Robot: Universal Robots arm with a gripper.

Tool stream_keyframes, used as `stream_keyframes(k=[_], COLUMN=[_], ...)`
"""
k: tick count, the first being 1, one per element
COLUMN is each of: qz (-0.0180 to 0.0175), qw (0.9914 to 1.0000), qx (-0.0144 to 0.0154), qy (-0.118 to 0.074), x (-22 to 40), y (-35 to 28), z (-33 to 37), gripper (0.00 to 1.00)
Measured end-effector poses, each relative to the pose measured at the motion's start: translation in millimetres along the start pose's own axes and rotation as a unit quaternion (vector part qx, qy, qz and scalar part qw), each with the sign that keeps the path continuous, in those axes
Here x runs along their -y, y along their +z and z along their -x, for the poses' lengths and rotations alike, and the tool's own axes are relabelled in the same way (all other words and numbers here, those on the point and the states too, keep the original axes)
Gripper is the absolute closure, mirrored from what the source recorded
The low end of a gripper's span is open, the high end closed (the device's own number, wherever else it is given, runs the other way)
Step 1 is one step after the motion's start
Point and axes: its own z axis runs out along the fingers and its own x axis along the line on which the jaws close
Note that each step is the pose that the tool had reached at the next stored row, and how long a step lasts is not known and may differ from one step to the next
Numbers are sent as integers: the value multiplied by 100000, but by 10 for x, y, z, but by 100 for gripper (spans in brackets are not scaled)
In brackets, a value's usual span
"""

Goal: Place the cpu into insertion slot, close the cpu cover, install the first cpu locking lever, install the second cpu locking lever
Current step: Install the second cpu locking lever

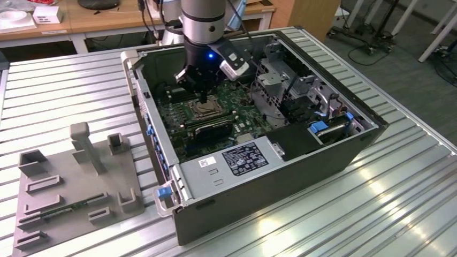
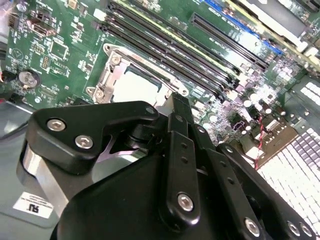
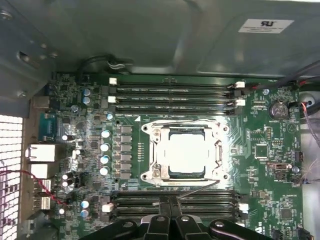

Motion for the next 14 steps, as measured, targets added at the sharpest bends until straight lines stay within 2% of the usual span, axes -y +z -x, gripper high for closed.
stream_keyframes(k=[4, 9, 14], qz=[4, 10, 7], qw=[100000, 100000, 100000], qx=[-15, -10, -11], qy=[-2, -1, -1], x=[3, 9, 13], y=[44, 132, 192], z=[48, 48, 45], gripper=[89, 89, 89])
